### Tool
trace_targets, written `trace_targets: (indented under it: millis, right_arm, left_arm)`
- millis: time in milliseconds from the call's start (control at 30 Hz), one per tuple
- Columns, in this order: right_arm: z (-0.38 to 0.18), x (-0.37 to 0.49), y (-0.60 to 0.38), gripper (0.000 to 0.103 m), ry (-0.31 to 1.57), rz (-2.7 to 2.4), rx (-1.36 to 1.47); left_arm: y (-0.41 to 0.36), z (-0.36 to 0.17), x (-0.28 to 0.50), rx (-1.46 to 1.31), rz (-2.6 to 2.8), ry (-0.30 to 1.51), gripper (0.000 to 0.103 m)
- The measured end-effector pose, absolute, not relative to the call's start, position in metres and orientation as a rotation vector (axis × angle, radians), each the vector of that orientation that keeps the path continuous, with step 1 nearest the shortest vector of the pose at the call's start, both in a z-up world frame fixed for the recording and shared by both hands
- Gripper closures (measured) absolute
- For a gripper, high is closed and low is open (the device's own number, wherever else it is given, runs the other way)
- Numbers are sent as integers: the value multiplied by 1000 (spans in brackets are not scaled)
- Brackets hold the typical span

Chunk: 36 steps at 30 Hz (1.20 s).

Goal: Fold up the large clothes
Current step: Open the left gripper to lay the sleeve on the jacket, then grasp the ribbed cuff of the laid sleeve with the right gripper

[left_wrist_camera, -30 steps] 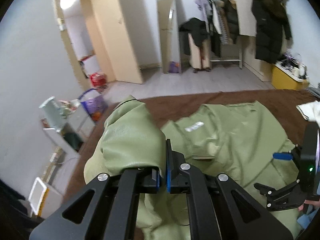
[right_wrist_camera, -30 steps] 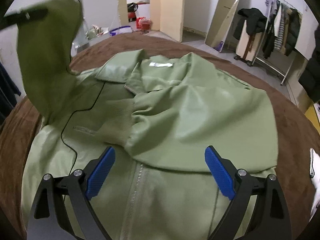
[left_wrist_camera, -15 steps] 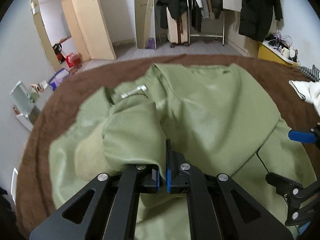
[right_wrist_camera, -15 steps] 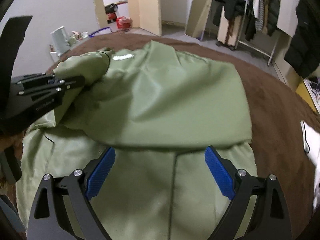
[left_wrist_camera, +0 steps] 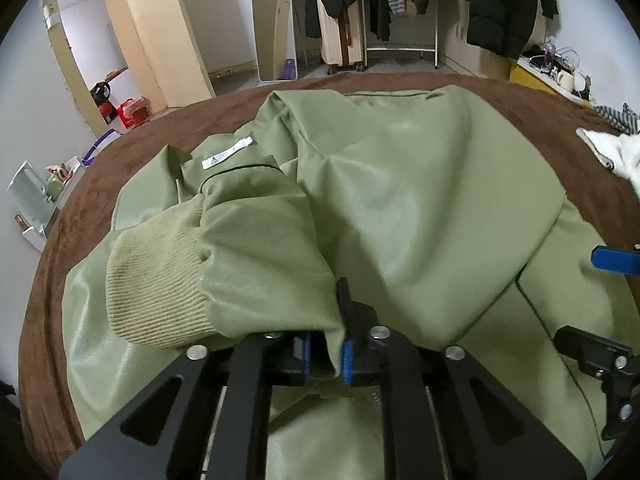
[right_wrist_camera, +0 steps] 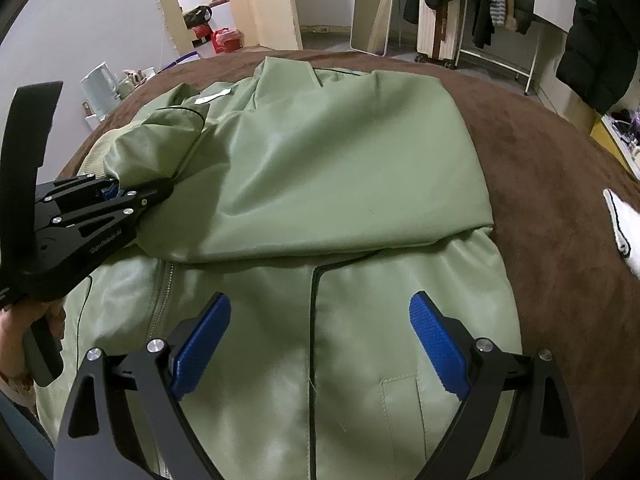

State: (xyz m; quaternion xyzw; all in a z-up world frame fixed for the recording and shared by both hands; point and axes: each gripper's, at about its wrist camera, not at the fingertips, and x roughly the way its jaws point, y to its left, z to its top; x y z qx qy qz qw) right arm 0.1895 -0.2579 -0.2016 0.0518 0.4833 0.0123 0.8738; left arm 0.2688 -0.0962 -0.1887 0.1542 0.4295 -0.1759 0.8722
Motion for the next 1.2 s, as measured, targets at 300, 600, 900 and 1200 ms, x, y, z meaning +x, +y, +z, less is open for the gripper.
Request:
trace_targets:
  millis: [300,600,900,1200]
  right_arm:
    - [-176,194,-244,13,946,138,83]
    - [-136,229,-179,14,845,356,-65]
    - [-143,282,-91,34,833,539,-314]
    - [-174,292,-49,34,826,613,-628]
  left_arm:
    - [-75,-139,246,305,-367,832,15]
    - [26,-141,246,260,-127,895,12]
    - [68,-203,261,191,-86,1030,14]
    - [77,-221,263,127,-105,1050,14]
